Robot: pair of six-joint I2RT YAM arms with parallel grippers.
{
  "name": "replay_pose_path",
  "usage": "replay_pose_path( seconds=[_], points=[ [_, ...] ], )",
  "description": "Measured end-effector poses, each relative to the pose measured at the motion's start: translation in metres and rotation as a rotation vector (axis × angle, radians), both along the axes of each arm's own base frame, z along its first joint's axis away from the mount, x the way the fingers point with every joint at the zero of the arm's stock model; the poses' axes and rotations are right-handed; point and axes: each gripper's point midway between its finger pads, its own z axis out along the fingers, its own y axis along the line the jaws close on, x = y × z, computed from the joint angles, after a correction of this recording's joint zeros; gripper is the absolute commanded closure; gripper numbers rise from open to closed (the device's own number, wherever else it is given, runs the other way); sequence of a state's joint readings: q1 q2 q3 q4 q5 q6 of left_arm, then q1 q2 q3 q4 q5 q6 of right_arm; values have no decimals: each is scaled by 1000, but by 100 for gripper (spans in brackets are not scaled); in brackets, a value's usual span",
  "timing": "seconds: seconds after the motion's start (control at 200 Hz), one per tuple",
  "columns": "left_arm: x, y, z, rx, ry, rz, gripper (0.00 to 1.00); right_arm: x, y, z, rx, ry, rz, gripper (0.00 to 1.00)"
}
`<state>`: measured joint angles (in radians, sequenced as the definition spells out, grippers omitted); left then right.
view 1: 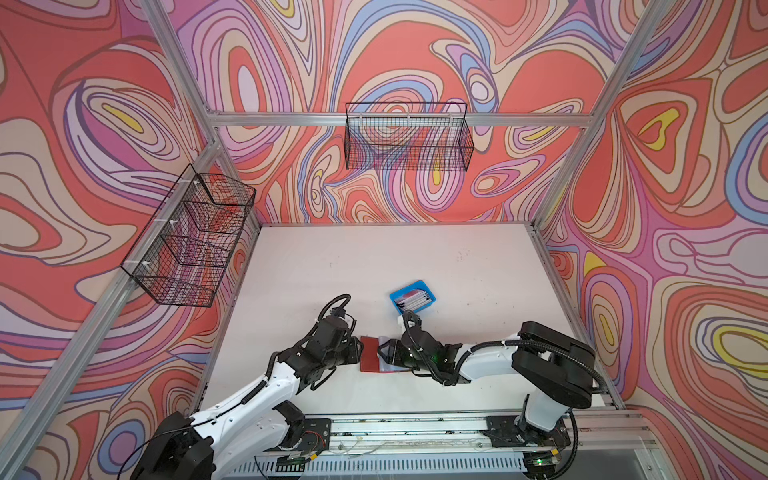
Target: Put the credit cards into the card holder
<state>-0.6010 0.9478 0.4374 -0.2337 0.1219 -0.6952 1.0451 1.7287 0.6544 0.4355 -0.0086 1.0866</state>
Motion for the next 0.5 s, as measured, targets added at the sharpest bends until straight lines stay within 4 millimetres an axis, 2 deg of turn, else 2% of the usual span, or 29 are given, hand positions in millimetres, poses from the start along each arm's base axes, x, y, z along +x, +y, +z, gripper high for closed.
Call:
replay_pose_path(
  seconds=[0.125, 0.215, 0.27, 0.341, 0.501],
  points=[
    [18, -15, 35, -53, -68, -15, 72, -1, 1, -1, 12, 6, 3, 58],
    [30, -31, 46, -98, -89, -39, 78, -2, 2, -2, 24, 7, 8, 58],
    [34, -39, 42, -115, -74, -57, 78, -2, 4, -4, 30, 9, 10, 59],
    [36, -49, 26, -128, -29, -77, 78, -2, 6, -4, 42, 8, 14, 59],
    [33, -61, 3, -167, 36, -104, 78, -2, 9, -4, 54, 9, 22, 60]
  ],
)
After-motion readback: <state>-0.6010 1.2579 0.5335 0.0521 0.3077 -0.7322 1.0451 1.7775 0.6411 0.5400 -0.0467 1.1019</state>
